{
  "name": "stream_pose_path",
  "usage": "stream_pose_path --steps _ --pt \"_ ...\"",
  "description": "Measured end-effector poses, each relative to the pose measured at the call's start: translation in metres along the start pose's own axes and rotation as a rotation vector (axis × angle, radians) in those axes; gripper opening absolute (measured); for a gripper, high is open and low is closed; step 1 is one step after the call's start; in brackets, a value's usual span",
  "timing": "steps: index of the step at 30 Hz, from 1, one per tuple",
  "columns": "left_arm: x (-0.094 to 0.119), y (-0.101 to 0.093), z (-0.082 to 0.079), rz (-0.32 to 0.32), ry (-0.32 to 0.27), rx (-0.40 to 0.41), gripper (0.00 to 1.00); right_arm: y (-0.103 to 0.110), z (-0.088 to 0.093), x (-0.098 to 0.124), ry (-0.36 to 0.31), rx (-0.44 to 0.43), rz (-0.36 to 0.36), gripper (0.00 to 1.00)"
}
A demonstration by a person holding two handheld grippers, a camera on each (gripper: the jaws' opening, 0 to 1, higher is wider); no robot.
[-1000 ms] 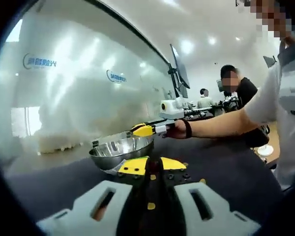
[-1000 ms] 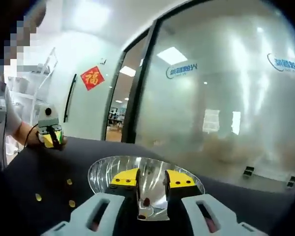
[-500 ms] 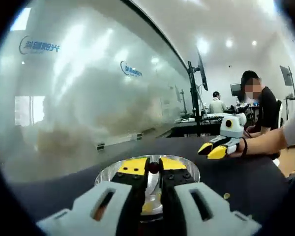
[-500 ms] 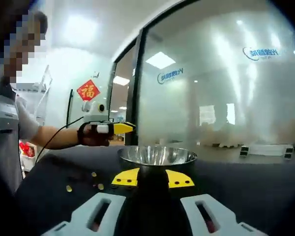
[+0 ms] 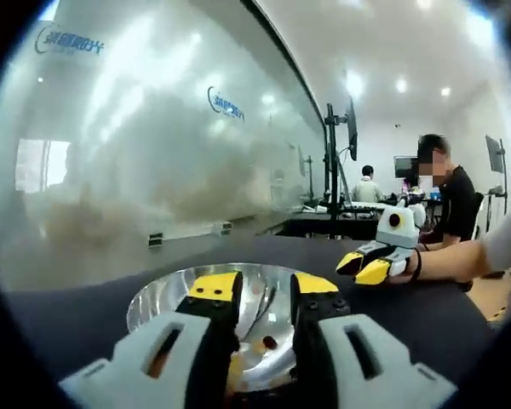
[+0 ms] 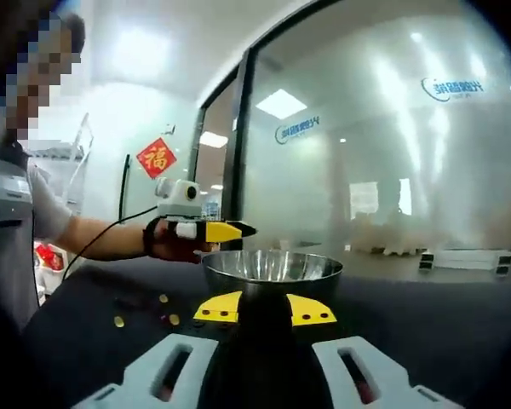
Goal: Pick candy and put bowl
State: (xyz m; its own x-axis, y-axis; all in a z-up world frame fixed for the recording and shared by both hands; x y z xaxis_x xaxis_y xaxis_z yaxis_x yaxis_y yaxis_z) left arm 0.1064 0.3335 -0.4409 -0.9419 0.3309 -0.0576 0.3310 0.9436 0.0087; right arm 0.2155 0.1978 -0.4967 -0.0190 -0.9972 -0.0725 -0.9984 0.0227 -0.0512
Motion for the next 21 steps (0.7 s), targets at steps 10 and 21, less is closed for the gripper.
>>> stream_pose_path --steps 10,21 --pt "0.139 -0.081 0.057 0.056 0.256 -0.186 0.19 0.009 -0.003 0.003 -0.009 0.012 -0.033 0.14" --pt "0.145 -0.052 0.109 0.031 0.345 -0.083 0.16 0.049 0.004 0.016 0.04 0.05 -0.234 0.14"
Point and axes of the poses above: the point that each gripper's makers call its tool centre point, and the gripper's own axes: x roughly backward along the fingers, y roughly to its left, z roughly out of its underside, the point moved 2 cm from there along x, roughly backward along the fingers, and after that the axes turned 14 degrees about z, right-handed, at the moved point
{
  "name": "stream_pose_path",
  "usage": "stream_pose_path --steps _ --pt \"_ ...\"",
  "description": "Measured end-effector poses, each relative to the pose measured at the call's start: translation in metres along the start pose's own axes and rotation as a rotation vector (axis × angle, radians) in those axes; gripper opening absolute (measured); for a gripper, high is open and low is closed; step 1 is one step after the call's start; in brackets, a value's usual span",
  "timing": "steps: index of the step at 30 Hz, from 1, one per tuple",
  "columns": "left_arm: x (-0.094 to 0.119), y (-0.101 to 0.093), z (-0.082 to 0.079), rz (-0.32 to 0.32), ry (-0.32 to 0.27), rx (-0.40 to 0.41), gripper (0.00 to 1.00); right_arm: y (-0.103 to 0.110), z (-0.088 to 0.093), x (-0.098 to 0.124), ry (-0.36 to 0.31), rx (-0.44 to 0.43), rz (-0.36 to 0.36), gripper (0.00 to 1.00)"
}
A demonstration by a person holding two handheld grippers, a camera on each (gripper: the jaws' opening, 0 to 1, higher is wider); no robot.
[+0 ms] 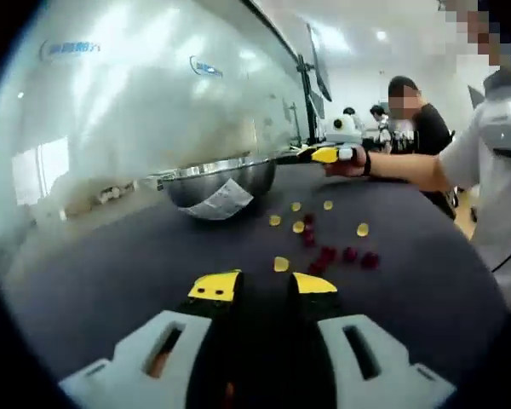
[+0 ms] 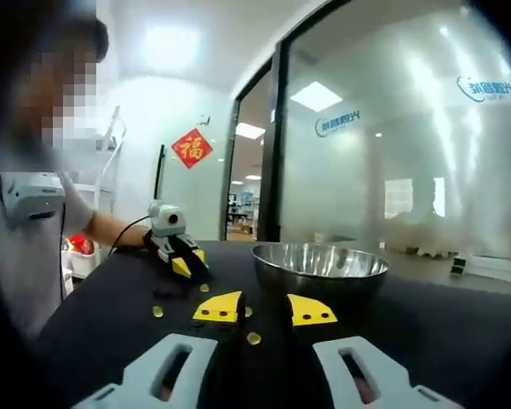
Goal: Pick candy and put bowl
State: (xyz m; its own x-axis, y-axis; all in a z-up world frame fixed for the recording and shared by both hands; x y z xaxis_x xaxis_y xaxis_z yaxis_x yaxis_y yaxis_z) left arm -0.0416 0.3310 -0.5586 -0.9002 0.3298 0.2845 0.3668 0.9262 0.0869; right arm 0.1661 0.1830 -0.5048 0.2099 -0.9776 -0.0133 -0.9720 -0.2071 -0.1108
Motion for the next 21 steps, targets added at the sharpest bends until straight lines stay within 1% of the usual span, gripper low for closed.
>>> stream_pose_path --steps 1,3,6,8,9,11,14,18,21 --pt "-0.004 0.002 0.001 0.006 0.002 0.007 0.16 0.005 0.001 0.001 0.005 -0.004 -0.024 0.14" --pt "-0.012 0.003 0.003 0.025 0.019 0.009 0.16 0.01 0.001 0.001 0.008 0.007 -0.046 0.14" --pt "-0.021 0.005 0.003 0.024 0.022 0.003 0.16 0.016 0.001 0.003 0.011 -0.001 -0.078 0.15" --pt "-0.025 0.004 0.003 0.038 0.04 -0.005 0.16 0.018 0.0 0.003 0.012 0.003 -0.085 0.15" --pt "-0.027 0.003 0.002 0.047 0.034 -0.003 0.16 0.019 0.001 0.002 0.015 0.006 -0.087 0.15" --pt "-0.031 0.002 0.002 0.056 0.04 0.001 0.16 0.017 0.006 0.0 0.048 0.027 -0.065 0.15" --pt "-0.036 0.0 0.0 0.069 0.037 0.001 0.16 0.021 0.007 0.001 0.048 0.028 -0.085 0.15" --pt "-0.042 -0.004 -0.001 0.095 0.041 0.007 0.15 0.023 0.006 0.001 0.049 0.034 -0.091 0.15" --pt "-0.048 -0.007 -0.003 0.113 0.041 0.009 0.12 0.025 0.007 0.001 0.053 0.035 -0.097 0.15"
Point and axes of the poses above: the point that each gripper's makers call its tool centre point, and the gripper's own axes: x roughly backward along the fingers, y roughly to its left, z roughly out of its underside, the point moved 2 cm from there along x, roughly backward along the fingers, and after that the axes turned 14 degrees about z, right-handed, at the moved point
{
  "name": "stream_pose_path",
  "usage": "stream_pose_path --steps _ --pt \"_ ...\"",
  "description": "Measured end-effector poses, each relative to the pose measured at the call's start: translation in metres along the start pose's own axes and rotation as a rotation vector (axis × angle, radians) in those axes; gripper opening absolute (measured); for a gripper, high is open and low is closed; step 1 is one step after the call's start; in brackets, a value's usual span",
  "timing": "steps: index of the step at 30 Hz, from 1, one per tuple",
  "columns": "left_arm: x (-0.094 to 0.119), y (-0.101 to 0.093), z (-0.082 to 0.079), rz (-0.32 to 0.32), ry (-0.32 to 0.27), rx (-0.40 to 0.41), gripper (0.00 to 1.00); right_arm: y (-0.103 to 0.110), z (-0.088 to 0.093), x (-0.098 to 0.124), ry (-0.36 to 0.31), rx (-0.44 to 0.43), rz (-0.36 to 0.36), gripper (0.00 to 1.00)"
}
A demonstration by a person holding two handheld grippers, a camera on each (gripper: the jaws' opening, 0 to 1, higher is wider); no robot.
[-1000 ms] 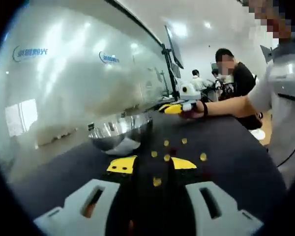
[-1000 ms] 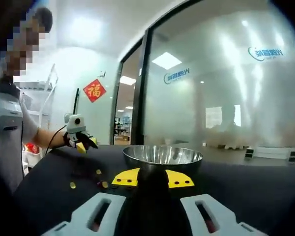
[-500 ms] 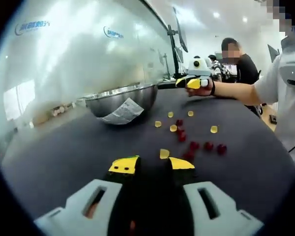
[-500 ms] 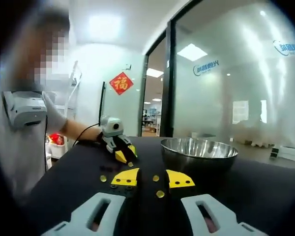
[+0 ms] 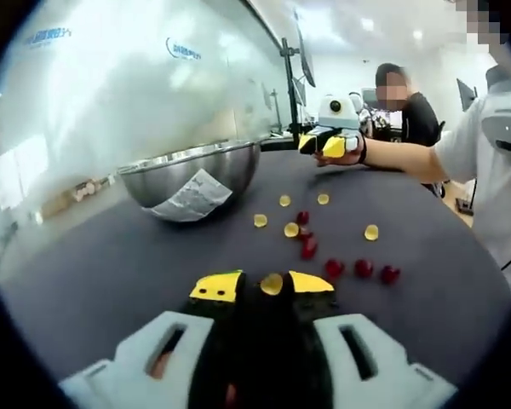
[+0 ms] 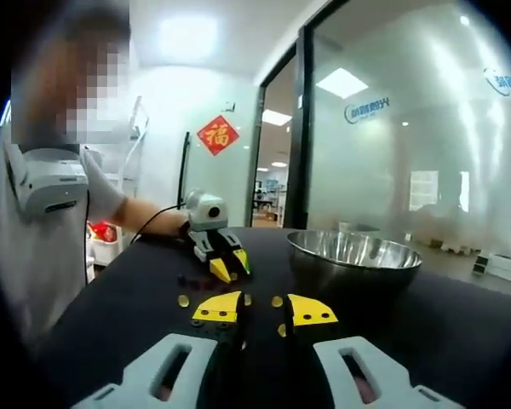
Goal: Pick candy and put bowl
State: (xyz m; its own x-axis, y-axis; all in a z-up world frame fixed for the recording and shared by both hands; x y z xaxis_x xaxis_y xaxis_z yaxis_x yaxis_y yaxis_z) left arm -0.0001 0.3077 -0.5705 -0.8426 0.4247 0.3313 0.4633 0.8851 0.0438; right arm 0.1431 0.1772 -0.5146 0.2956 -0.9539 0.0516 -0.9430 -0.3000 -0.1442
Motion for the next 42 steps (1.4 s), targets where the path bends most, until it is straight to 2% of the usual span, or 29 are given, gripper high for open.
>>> stream_pose_path --steps 6,10,14,17,19,22,24,26,27,30,33,38,42 --pt "-0.003 -0.002 0.0 0.011 -0.002 -0.006 0.07 0.003 0.002 0.001 0.008 0.017 -0.011 0.15" --pt "-0.002 -0.004 0.0 0.017 0.001 -0.019 0.03 0.005 0.008 0.0 0.041 0.031 -0.023 0.15" --pt "-0.002 -0.004 0.001 0.018 0.0 -0.02 0.03 0.012 0.02 0.009 0.124 0.041 -0.086 0.17" --pt "-0.002 -0.004 0.001 0.018 -0.003 -0.019 0.03 0.011 0.025 0.012 0.145 0.06 -0.09 0.17" --pt "-0.002 -0.004 0.001 0.018 -0.004 -0.018 0.03 0.012 0.034 0.013 0.19 0.043 -0.102 0.17" --pt "-0.002 -0.004 0.001 0.018 -0.005 -0.018 0.03 0.015 0.052 0.009 0.269 0.018 -0.126 0.17" --pt "-0.002 -0.004 0.001 0.018 -0.007 -0.019 0.03 0.019 0.054 0.001 0.268 -0.009 -0.142 0.17" --pt "-0.002 -0.004 0.001 0.018 -0.007 -0.02 0.03 0.024 0.062 -0.003 0.306 0.006 -0.167 0.18" --pt "-0.002 -0.004 0.001 0.018 -0.008 -0.02 0.03 0.025 0.06 -0.008 0.275 0.03 -0.164 0.18" --pt "-0.002 -0.003 0.001 0.017 -0.007 -0.019 0.03 0.026 0.06 -0.015 0.286 0.011 -0.177 0.17" --pt "-0.002 -0.003 0.001 0.017 -0.007 -0.022 0.03 0.029 0.059 -0.018 0.272 0.029 -0.186 0.16" --pt "-0.002 -0.003 0.001 0.017 -0.007 -0.022 0.03 0.033 0.058 -0.021 0.256 0.061 -0.193 0.06" --pt "-0.002 -0.003 0.001 0.015 -0.007 -0.022 0.03 0.033 0.057 -0.02 0.247 0.084 -0.197 0.04"
Point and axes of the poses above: the point that each gripper's makers call its tool centre point, and the gripper's own axes: x roughly backward along the fingers, y roughly to its left, z roughly out of its underside, the point moved 2 cm from there along x, roughly backward along the fingers, and after that the axes turned 14 degrees about z, right-handed, at the moved point
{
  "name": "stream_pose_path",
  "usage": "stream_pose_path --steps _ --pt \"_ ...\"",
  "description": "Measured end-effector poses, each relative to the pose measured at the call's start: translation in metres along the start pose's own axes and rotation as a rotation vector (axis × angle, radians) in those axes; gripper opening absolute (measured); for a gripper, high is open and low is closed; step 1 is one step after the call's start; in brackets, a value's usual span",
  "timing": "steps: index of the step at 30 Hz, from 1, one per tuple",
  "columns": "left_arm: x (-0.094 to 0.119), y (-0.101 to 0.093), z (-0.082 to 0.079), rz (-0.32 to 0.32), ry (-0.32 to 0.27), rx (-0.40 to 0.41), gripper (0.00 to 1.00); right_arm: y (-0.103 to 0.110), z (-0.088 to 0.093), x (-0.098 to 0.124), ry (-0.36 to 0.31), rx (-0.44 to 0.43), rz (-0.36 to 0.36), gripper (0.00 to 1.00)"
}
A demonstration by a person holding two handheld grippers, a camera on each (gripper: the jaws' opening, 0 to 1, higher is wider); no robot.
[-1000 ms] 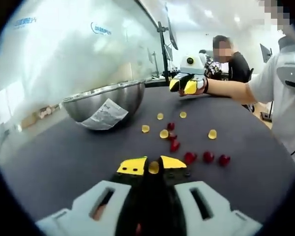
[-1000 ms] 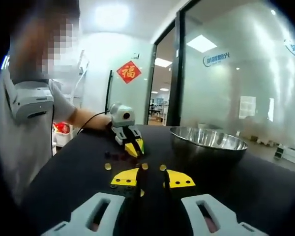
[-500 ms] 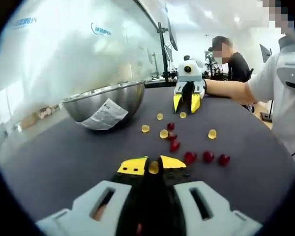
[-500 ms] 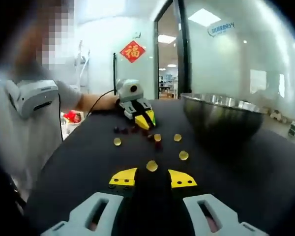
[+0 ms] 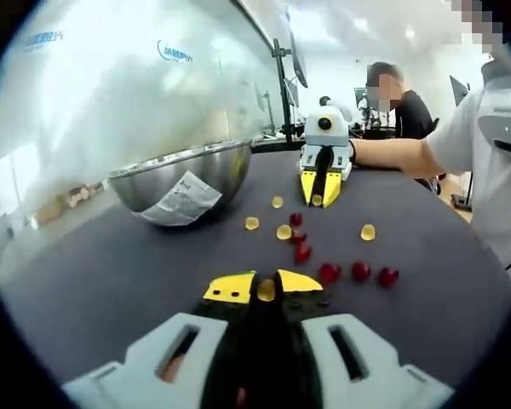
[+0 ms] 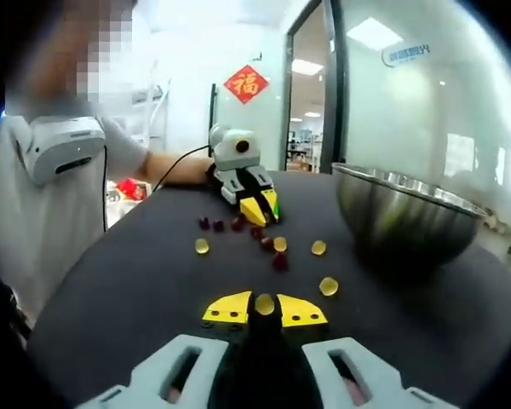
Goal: Pick candy and put bowl
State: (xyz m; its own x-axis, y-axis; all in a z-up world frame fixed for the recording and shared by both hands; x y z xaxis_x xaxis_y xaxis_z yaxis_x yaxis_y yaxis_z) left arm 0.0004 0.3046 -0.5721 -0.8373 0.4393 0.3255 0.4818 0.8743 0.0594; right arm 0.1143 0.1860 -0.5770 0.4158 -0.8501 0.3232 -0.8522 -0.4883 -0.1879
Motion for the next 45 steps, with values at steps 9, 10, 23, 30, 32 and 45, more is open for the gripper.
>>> stream_pose_path --steps 9,10,23,30,32,45 --pt "0.01 0.002 -0.021 -0.036 -0.109 0.025 0.01 0.005 -0.011 0.01 -0.05 -0.011 -0.007 0.04" --pt "0.012 0.0 -0.032 -0.015 -0.17 0.05 0.01 0.006 -0.014 0.013 -0.06 -0.012 -0.004 0.04" --pt "-0.004 0.072 -0.165 -0.028 -0.363 -0.057 0.01 -0.001 -0.02 0.021 -0.106 -0.038 0.015 0.04" --pt "-0.041 0.118 -0.156 -0.045 -0.321 -0.02 0.01 -0.009 -0.024 0.026 -0.129 -0.047 0.045 0.04" --pt "-0.047 0.12 -0.15 -0.044 -0.316 -0.01 0.02 -0.011 -0.026 0.028 -0.139 -0.051 0.047 0.04" --pt "-0.06 0.108 -0.13 0.0 -0.281 -0.002 0.12 -0.009 -0.026 0.028 -0.145 -0.048 0.051 0.04"
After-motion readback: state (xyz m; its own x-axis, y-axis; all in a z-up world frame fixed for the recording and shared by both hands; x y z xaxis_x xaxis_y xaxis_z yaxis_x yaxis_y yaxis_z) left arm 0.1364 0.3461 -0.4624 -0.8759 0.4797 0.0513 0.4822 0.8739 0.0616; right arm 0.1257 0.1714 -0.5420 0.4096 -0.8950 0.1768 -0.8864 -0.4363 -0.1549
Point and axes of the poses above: the point that each gripper's makers call its tool centre point, and the gripper's own axes: x roughly backward along the fingers, y roughly to its left, z roughly out of its underside, the point moved 2 cm from there along x, roughly backward along the fingers, and after that the axes turned 14 degrees about z, right-handed, at the moved point
